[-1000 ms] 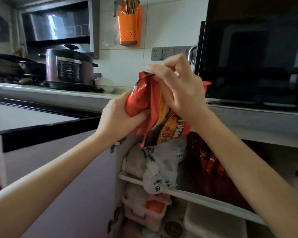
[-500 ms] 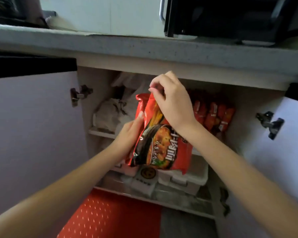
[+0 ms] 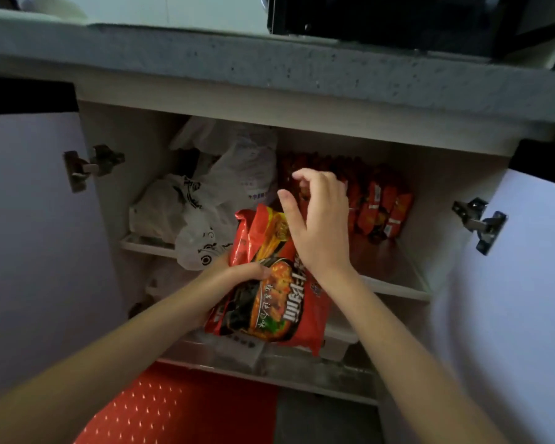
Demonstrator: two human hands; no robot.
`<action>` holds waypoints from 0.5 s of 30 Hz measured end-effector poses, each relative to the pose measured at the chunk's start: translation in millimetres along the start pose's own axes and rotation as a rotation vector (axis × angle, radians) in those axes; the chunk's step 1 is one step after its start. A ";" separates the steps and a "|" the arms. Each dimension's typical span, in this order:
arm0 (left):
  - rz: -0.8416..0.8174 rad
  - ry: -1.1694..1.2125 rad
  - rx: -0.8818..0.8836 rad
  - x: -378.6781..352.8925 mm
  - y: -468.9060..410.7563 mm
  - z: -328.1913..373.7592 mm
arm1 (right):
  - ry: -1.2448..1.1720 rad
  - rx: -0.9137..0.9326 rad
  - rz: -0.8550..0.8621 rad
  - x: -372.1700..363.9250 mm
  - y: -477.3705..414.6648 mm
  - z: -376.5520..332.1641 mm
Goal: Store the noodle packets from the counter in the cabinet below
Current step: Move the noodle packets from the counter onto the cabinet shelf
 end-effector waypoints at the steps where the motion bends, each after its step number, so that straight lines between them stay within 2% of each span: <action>1: 0.027 -0.005 0.004 5.7 -2.8 -1.0 | 0.005 -0.095 -0.015 3.0 1.2 12.8; 3: 0.102 -0.024 0.004 18.8 -9.7 1.8 | -0.146 -0.406 -0.172 3.3 5.5 46.9; 5: 0.137 -0.019 -0.006 27.2 -17.7 7.0 | -0.430 -0.781 -0.498 -13.2 22.9 79.7; 7: 0.132 -0.039 0.005 25.2 -26.9 12.1 | -0.674 -0.988 -0.801 -33.1 47.2 89.2; 8: 0.130 -0.074 0.000 22.7 -30.2 15.9 | -0.768 -1.024 -0.872 -40.7 56.0 90.9; 11: 0.052 -0.144 0.006 14.0 -35.6 23.7 | -0.995 -1.092 -0.842 -57.9 65.8 94.6; 13: -0.012 -0.046 0.013 5.2 -38.7 26.5 | -1.282 -1.165 -0.800 -62.3 65.7 89.1; 15: -0.062 0.041 -0.055 0.3 -38.4 26.1 | -1.454 -1.181 -0.723 -65.5 59.2 87.3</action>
Point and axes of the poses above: each hand's wrist, its own y-axis away from the middle knuckle, its own x-axis out of the back of the hand, z = x × y, the point moved 6 cm from there along -y, towards the middle knuckle, and after that the axes turned 12 degrees about -x, right-handed, at the moved point
